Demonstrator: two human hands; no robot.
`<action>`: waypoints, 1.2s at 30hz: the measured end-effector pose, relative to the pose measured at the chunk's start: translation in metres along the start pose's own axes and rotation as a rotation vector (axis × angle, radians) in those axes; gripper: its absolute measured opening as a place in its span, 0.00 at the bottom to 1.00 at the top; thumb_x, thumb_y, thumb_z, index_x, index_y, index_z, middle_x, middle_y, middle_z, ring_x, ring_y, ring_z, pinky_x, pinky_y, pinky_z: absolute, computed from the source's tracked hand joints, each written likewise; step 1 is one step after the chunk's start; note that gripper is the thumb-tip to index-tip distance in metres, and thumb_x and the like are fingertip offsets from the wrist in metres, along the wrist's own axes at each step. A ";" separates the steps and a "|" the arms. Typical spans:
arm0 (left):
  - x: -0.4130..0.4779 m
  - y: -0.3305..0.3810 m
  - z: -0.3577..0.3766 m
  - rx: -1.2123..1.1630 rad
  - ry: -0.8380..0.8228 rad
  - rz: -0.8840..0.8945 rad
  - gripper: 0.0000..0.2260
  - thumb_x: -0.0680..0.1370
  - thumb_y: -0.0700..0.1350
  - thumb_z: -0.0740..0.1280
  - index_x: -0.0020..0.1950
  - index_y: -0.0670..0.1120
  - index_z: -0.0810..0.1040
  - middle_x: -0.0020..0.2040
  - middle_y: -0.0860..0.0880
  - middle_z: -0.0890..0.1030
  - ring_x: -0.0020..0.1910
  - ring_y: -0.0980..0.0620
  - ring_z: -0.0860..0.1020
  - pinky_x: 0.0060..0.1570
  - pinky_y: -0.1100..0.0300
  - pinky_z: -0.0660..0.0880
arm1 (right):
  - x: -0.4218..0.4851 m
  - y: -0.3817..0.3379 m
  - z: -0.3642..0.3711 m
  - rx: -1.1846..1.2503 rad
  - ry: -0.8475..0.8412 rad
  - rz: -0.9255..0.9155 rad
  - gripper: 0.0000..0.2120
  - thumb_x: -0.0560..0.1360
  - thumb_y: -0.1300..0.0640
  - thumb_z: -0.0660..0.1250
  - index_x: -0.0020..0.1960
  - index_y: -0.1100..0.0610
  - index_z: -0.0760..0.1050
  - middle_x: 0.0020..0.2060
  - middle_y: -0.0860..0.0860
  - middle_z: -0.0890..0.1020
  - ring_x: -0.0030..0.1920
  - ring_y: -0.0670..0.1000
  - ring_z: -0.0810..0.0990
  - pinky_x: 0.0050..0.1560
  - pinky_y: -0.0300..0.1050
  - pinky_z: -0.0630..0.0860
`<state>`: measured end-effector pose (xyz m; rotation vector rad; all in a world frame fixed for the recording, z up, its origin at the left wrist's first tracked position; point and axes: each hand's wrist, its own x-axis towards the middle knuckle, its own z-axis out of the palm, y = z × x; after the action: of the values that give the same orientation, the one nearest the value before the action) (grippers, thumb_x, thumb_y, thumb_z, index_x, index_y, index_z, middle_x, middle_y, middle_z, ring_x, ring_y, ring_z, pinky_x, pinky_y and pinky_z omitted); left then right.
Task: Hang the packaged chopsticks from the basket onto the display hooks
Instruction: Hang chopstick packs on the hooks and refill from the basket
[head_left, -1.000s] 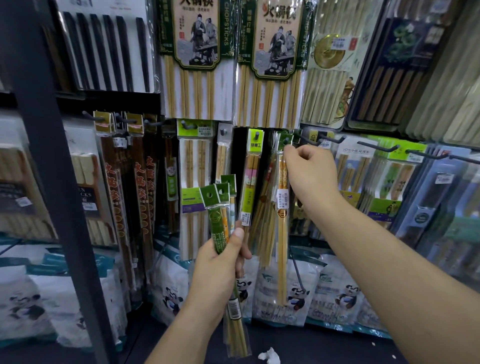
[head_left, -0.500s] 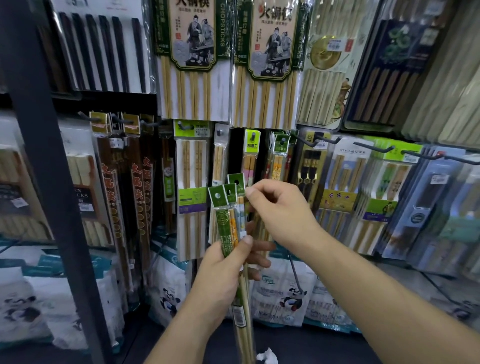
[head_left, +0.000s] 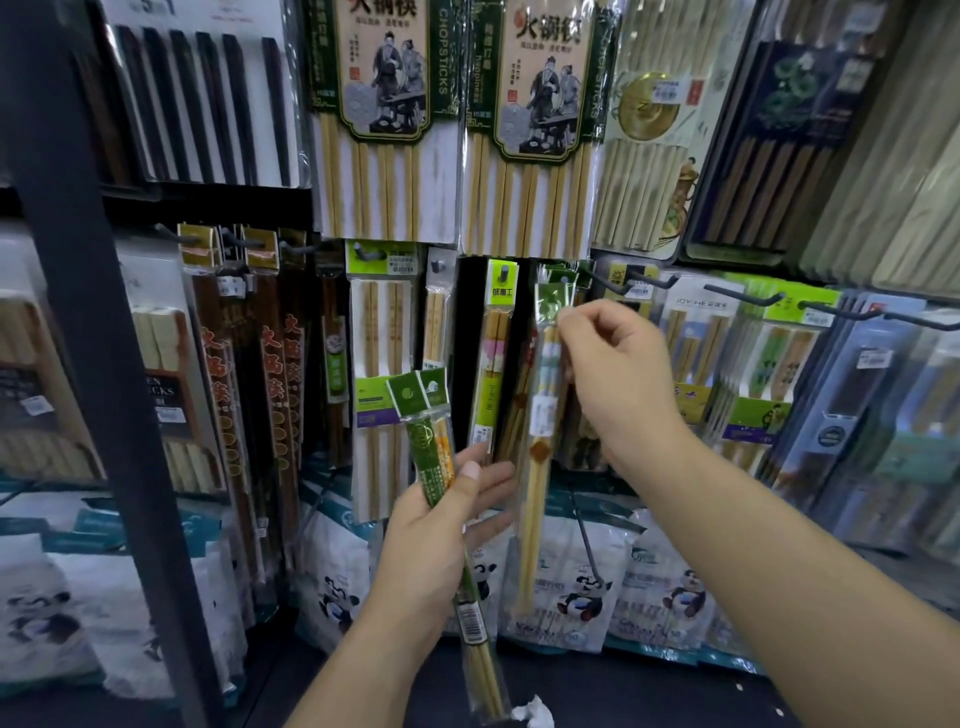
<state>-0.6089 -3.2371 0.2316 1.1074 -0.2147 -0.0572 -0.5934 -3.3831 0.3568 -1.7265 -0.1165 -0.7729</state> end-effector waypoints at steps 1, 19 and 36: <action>0.001 0.000 -0.001 0.018 0.012 0.008 0.11 0.86 0.44 0.62 0.65 0.49 0.80 0.53 0.46 0.88 0.53 0.51 0.86 0.46 0.58 0.84 | 0.005 0.000 -0.001 0.001 0.035 -0.015 0.14 0.82 0.56 0.66 0.41 0.63 0.77 0.27 0.44 0.70 0.29 0.44 0.68 0.34 0.39 0.69; 0.001 0.002 -0.002 0.107 -0.007 -0.013 0.10 0.85 0.45 0.62 0.62 0.48 0.81 0.48 0.44 0.88 0.41 0.52 0.84 0.38 0.61 0.80 | 0.028 0.010 0.006 -0.105 0.171 -0.048 0.19 0.81 0.55 0.65 0.32 0.54 0.68 0.21 0.41 0.67 0.25 0.41 0.65 0.38 0.30 0.74; 0.001 -0.002 -0.004 0.127 -0.019 0.002 0.10 0.86 0.46 0.61 0.61 0.49 0.82 0.48 0.45 0.88 0.42 0.53 0.84 0.38 0.61 0.80 | 0.028 0.026 0.013 -0.195 0.160 -0.066 0.12 0.79 0.45 0.69 0.44 0.50 0.72 0.34 0.44 0.73 0.30 0.36 0.71 0.34 0.28 0.68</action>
<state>-0.6071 -3.2344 0.2284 1.2331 -0.2391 -0.0529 -0.5541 -3.3889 0.3492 -1.8435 0.0120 -0.9950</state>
